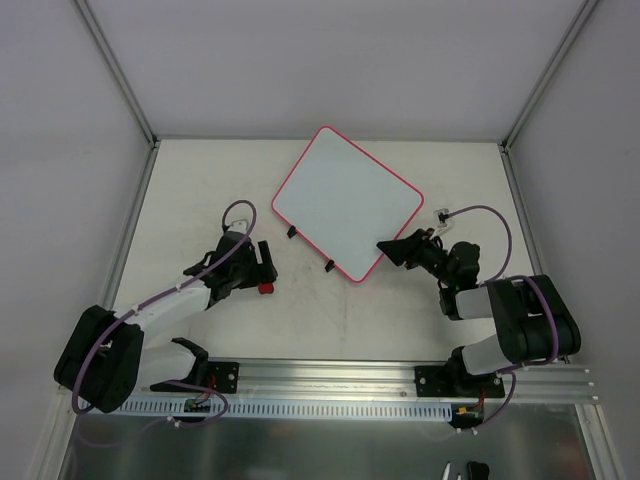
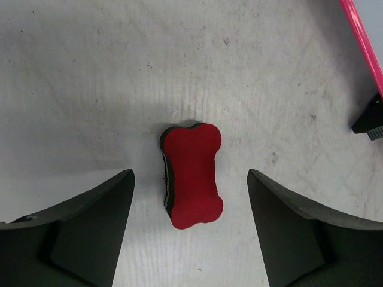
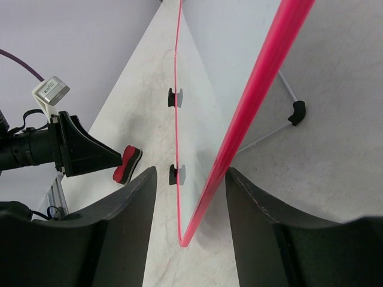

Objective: Erase the whiteboard

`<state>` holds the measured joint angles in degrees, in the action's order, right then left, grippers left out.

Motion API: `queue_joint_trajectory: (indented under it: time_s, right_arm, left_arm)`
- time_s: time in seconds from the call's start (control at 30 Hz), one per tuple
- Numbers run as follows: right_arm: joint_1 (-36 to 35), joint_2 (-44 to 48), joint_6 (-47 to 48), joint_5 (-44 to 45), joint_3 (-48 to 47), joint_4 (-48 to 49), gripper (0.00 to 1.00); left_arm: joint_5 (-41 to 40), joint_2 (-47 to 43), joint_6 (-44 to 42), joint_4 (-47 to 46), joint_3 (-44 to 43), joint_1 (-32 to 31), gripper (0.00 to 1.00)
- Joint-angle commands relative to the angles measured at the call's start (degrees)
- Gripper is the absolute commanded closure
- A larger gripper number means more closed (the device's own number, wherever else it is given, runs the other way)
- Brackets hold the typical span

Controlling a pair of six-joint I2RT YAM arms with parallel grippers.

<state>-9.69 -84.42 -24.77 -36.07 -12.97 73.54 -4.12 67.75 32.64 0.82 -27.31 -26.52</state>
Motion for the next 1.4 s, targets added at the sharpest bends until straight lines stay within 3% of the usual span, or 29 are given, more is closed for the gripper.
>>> queue_joint_trajectory:
  time_s: [0.0, 0.37, 0.43, 0.5, 0.7, 0.73, 0.83, 0.97, 1.0, 1.1, 1.37]
  right_arm:
    - [-0.41, 1.80, 1.83, -0.22, -0.30, 14.00, 0.47]
    - [3.71, 12.25, 1.75, 4.70, 7.43, 13.74, 0.16]
    - [3.72, 14.27, 1.49, 4.96, 8.22, 13.74, 0.13]
    - [4.07, 15.16, 0.61, 5.49, 9.28, 13.74, 0.11]
    - [4.51, 19.55, -5.20, 9.36, 10.60, 11.99, 0.01]
    - [4.60, 20.78, -4.93, 8.40, 10.08, 9.72, 0.01]
    - [4.51, 29.99, -1.26, 7.68, 7.80, -9.06, 0.01]
    - [4.42, 47.82, 8.50, 14.86, 4.81, -43.19, 0.01]
    - [4.42, 54.12, 11.73, 16.11, 3.93, -47.65, 0.01]
    - [4.42, 61.20, 15.01, 19.90, 2.25, -59.52, 0.01]
    - [4.42, 67.10, 14.32, 21.31, 7.25, -63.25, 0.01]
  left_arm:
    - [-0.98, -2.09, 0.75, 0.68, 0.68, 0.33, 0.23]
    - [-0.89, -8.33, -0.21, 0.76, 1.21, 0.24, 0.15]
    - [-0.45, -10.26, -1.00, 0.76, 1.12, 0.33, 0.12]
    - [-0.45, -11.66, -1.44, 0.68, 1.03, 0.33, 0.01]
    - [-0.98, -15.70, -3.72, 0.85, 1.12, 0.33, 0.01]
    - [-1.15, -16.50, -4.68, 0.85, 1.12, 0.24, 0.01]
    - [-0.98, -19.31, -6.27, 1.29, 0.86, 0.33, 0.01]
    - [-0.54, -22.21, -6.89, 2.08, 0.50, 0.24, 0.01]
    - [-0.63, -23.00, -7.07, 2.25, 0.50, 0.24, 0.01]
    - [-1.24, -23.62, -7.94, 2.52, 0.59, 0.24, 0.01]
    - [-3.17, -24.76, -11.36, 3.75, 0.76, 0.33, 0.01]
